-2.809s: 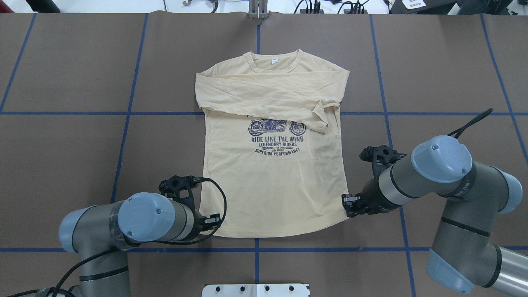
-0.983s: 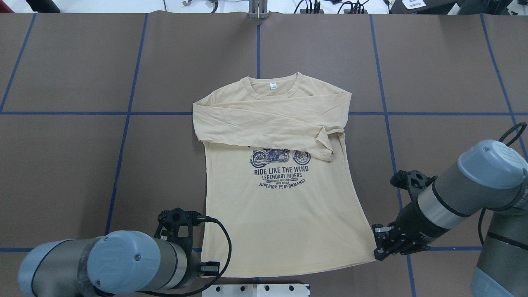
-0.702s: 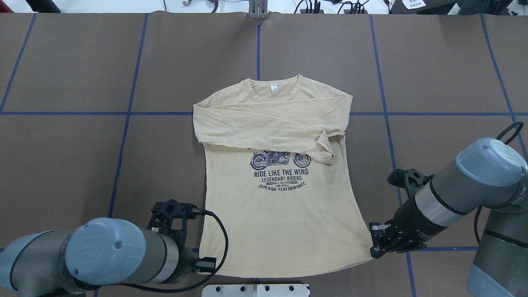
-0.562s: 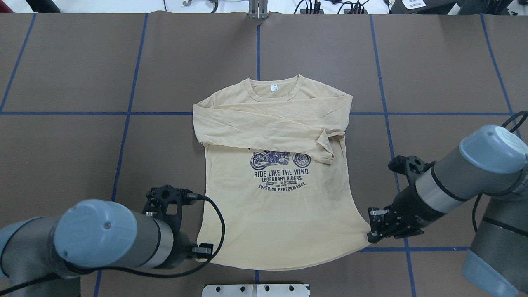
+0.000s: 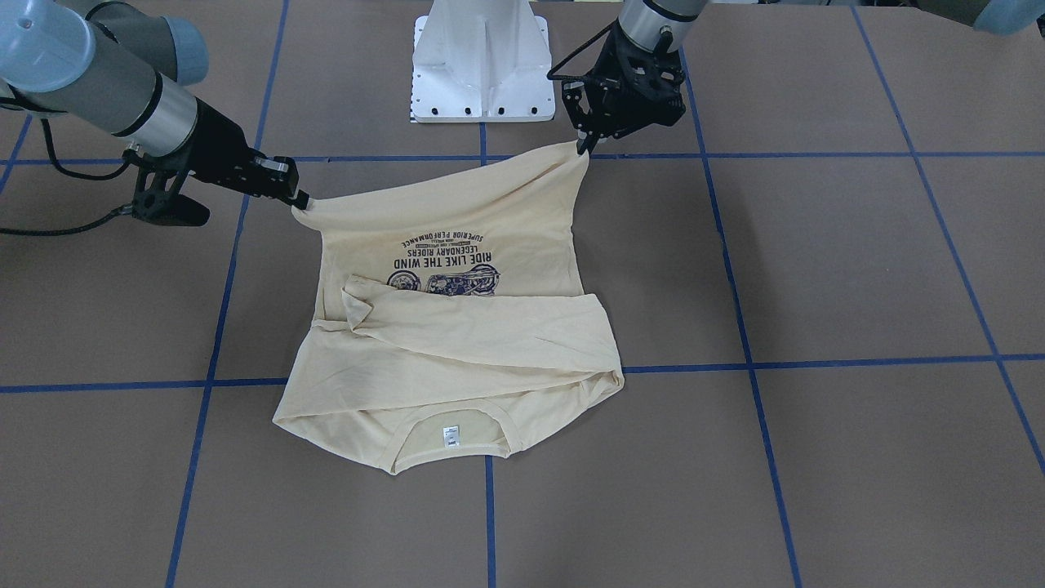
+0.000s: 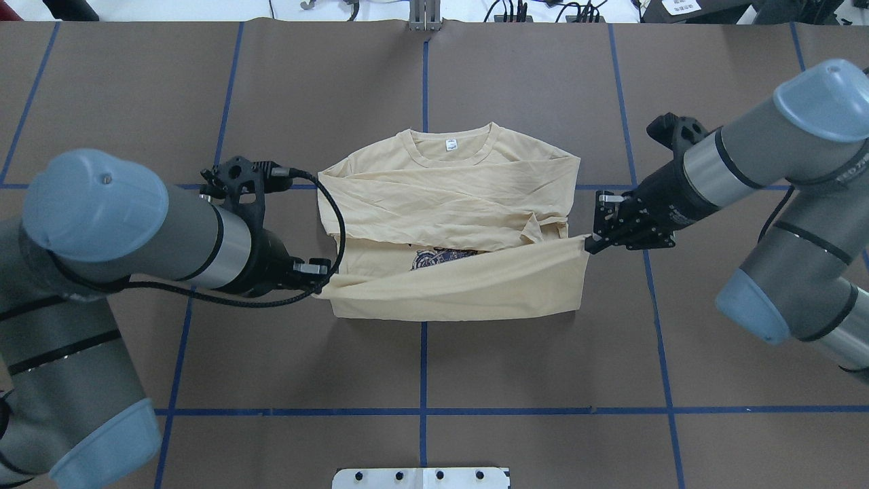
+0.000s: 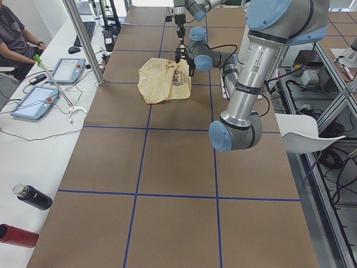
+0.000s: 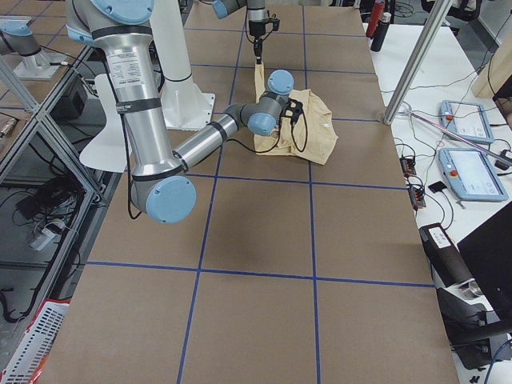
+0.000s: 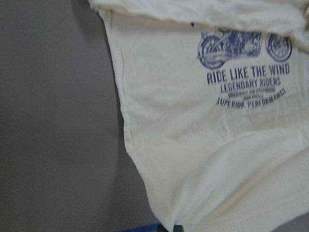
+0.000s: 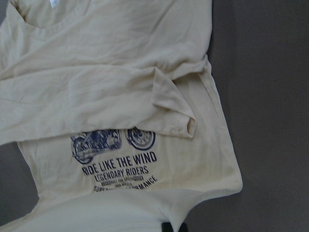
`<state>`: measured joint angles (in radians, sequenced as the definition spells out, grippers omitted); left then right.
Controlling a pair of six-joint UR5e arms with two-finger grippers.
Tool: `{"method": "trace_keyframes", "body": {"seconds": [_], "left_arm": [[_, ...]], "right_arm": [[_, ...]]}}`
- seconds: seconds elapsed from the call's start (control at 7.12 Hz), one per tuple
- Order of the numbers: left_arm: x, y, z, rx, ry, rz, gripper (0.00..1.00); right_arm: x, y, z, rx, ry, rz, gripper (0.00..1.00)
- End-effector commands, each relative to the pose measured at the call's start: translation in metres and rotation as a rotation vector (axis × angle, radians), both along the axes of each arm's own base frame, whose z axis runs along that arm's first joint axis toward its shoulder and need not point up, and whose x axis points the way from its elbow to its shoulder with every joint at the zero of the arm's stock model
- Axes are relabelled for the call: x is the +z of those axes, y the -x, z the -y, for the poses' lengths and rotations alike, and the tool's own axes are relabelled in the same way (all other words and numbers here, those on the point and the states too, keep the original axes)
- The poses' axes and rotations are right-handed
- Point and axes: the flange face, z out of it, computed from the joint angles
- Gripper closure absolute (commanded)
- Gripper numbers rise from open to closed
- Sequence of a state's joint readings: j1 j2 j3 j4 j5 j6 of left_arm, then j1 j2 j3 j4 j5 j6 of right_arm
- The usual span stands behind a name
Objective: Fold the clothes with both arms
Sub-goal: 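Lift both hem corners and carry them over the shirt toward the collar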
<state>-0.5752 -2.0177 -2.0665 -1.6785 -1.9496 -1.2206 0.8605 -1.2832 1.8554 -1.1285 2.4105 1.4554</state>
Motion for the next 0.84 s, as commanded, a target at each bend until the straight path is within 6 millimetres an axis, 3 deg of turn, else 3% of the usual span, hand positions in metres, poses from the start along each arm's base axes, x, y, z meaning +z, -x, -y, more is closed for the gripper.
{"method": "trace_keyframes", "body": {"seconds": [0.0,0.14,0.28,0.42,0.7], "left_arm": [[0.045,-0.024,0.087,-0.069,-0.037,-0.042,1.0],[0.057,-0.02,0.111,-0.095,-0.033,-0.041,1.0],[0.049,-0.006,0.127,-0.123,-0.037,-0.049,1.0],[0.045,0.008,0.133,-0.098,-0.018,-0.073,1.0],[0.03,0.02,0.128,-0.079,-0.014,-0.1,1.0]], "right_arm": [[0.004,0.003,0.067,0.059,0.006,-0.027,1.0],[0.001,0.01,0.087,0.069,0.011,-0.036,1.0],[-0.004,0.018,0.098,0.07,0.009,-0.039,1.0],[-0.009,0.023,0.105,0.072,0.009,-0.039,1.0],[-0.012,0.009,0.113,0.091,0.008,-0.033,1.0]]}}
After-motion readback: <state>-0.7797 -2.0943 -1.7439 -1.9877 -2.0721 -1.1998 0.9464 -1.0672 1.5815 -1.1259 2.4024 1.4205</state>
